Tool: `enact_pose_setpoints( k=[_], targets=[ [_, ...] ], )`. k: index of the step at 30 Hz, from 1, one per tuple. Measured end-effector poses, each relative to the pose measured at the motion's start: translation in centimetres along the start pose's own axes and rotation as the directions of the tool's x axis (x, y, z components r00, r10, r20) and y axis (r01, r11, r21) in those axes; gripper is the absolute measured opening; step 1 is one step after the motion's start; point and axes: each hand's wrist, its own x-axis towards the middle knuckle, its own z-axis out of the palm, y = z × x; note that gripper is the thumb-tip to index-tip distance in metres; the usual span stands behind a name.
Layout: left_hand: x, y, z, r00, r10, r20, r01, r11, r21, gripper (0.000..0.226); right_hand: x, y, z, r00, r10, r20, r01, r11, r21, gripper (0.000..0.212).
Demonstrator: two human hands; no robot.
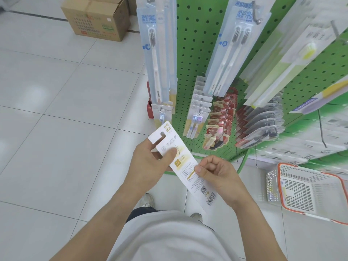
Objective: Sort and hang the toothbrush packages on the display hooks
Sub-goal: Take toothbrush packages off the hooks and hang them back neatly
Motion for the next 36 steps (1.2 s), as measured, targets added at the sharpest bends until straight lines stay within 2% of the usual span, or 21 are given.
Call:
enact_pose_setpoints(
  k=[4, 8, 12, 16, 19, 21, 23, 26, 31, 36],
  targets=[
    [0.2, -0.7, 0.0, 0.995, 0.029, -0.098, -0.023, 0.998, 0.066, 0.029, -0.3, 0.0, 0.0, 1.000, -0.001, 0.000, 0.001, 0.999, -0.044, 0.029],
    [0.5, -0.7, -0.1, 0.993, -0.028, -0.110, 0.027, 1.000, -0.006, 0.025, -0.7, 0.0, -0.7, 1.000, 0.025, 0.009, -0.024, 0.998, -0.065, 0.032],
    [1.0, -1.0, -0.7, 0.978, -0.051, -0.201, 0.030, 0.994, -0.107, 0.025, -1.4, -0.5, -2.0, 0.992, 0.083, 0.096, -0.062, 0.977, -0.205, 0.024],
    [0.8, -2.1, 0.0, 0.960, -0.037, -0.279, -0.001, 0.991, -0.134, 0.033, -1.3, -0.6, -1.5, 0.996, 0.050, 0.077, -0.035, 0.983, -0.180, 0.018],
    [0.4, -2.8, 0.9, 0.972, -0.089, -0.219, 0.058, 0.988, -0.142, 0.042, -1.2, -0.3, -0.6, 0.999, 0.005, 0.048, 0.001, 0.990, -0.138, 0.020],
    [0.3, -3.0, 0.9, 0.975, -0.099, -0.198, 0.080, 0.992, -0.100, 0.042, -1.2, -0.4, -0.1, 0.997, -0.007, 0.082, 0.017, 0.992, -0.122, 0.026],
    [0.5, -3.0, 0.6, 0.973, -0.093, -0.212, 0.076, 0.993, -0.085, 0.041, -1.3, -0.6, -0.3, 0.990, 0.029, 0.135, -0.015, 0.995, -0.099, 0.030],
    [0.9, -2.8, 0.0, 0.969, -0.093, -0.230, 0.068, 0.991, -0.114, 0.041, -1.6, -0.9, -0.7, 0.977, 0.141, 0.162, -0.108, 0.975, -0.194, 0.020],
    [0.2, -2.8, 0.5, 0.984, -0.137, -0.118, 0.124, 0.987, -0.106, 0.049, -1.9, -0.7, -1.0, 0.980, 0.154, 0.123, -0.124, 0.966, -0.227, 0.016],
    [-0.8, -3.9, 0.4, 0.987, -0.158, -0.039, 0.158, 0.987, -0.018, 0.032, -2.9, -0.3, -1.1, 0.977, 0.170, 0.131, -0.139, 0.966, -0.216, 0.017]
  ],
)
